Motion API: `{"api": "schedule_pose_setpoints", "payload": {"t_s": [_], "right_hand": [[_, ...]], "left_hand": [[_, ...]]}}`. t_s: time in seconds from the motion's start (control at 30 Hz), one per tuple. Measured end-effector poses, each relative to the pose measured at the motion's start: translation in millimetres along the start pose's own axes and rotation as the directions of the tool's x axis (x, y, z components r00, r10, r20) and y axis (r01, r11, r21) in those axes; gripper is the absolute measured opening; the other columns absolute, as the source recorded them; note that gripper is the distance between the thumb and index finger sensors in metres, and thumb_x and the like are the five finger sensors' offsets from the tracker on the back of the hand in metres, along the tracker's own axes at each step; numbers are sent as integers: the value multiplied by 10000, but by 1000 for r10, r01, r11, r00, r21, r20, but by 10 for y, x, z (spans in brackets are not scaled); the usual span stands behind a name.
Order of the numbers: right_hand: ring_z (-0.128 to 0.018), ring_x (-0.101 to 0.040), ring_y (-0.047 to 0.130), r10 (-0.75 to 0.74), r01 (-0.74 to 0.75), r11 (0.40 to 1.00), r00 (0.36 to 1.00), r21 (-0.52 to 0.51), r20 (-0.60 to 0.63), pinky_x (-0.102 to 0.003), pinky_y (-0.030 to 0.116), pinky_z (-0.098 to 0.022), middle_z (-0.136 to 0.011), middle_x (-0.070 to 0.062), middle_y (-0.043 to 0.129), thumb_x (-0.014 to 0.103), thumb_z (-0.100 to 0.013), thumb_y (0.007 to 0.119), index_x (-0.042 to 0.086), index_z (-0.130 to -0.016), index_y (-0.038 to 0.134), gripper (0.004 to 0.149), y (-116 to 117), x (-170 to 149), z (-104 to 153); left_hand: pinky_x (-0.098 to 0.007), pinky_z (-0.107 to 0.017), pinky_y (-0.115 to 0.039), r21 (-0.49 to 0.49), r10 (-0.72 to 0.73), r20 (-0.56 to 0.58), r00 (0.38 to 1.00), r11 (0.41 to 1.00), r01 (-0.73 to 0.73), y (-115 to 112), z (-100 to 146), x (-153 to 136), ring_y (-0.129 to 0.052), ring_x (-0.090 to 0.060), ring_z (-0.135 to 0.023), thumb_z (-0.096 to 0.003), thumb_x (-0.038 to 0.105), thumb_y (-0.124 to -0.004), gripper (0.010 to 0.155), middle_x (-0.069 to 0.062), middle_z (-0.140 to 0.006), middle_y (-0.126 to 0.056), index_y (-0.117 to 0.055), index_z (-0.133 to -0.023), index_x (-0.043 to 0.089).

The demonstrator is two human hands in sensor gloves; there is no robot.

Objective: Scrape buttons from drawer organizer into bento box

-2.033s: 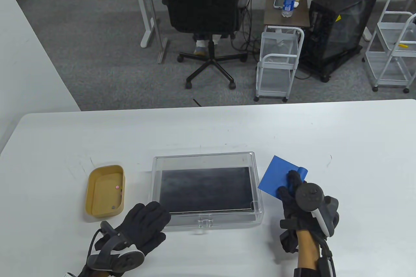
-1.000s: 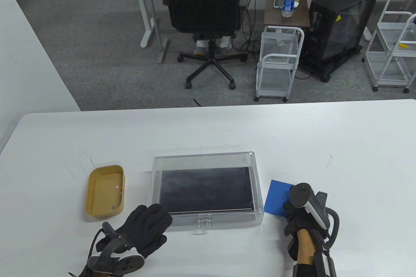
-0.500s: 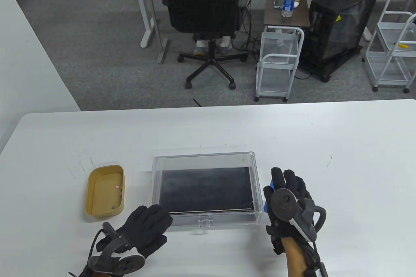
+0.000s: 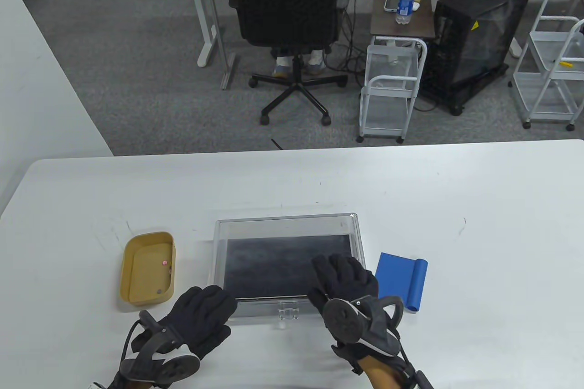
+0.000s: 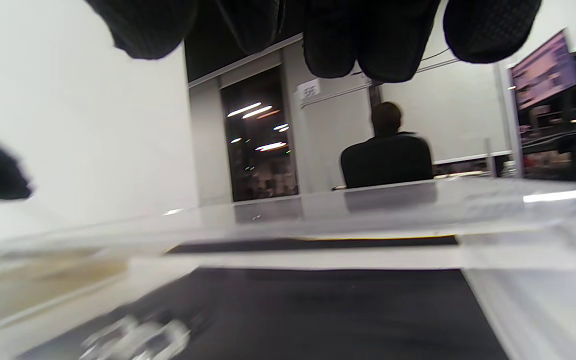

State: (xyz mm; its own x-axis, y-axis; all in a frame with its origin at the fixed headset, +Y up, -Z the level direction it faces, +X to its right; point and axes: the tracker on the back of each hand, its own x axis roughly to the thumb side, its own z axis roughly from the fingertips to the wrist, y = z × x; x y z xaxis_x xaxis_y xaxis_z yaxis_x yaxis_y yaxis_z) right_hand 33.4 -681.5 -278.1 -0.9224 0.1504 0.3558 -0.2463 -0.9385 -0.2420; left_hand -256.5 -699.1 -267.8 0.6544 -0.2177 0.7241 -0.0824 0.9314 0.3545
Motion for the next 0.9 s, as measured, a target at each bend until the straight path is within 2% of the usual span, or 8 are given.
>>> {"api": "schedule_pose_setpoints", "payload": {"t_s": [0.23, 0.9], "right_hand": [[-976, -488, 616, 22, -38, 993, 991, 115, 133, -700, 611, -643, -1101, -237, 534, 528, -524, 671, 216, -1078, 463, 669, 206, 277, 35], [-976, -489, 616, 28, -57, 986, 983, 155, 183, -702, 609, -643, -1105, -240, 523, 520, -523, 685, 209, -1078, 463, 674, 264, 385, 50]], "left_hand": [[-555, -705, -731, 4, -5, 9, 1000, 1000, 5, -1, -2, 10, -912, -317, -965, -564, 514, -546, 591, -42, -1081, -770, -638, -1077, 234], [-561, -703, -729, 7, -9, 6, 1000, 1000, 9, -6, 12, 15, -909, -314, -966, -564, 513, -546, 590, -39, -1078, -774, -639, -1076, 233]]}}
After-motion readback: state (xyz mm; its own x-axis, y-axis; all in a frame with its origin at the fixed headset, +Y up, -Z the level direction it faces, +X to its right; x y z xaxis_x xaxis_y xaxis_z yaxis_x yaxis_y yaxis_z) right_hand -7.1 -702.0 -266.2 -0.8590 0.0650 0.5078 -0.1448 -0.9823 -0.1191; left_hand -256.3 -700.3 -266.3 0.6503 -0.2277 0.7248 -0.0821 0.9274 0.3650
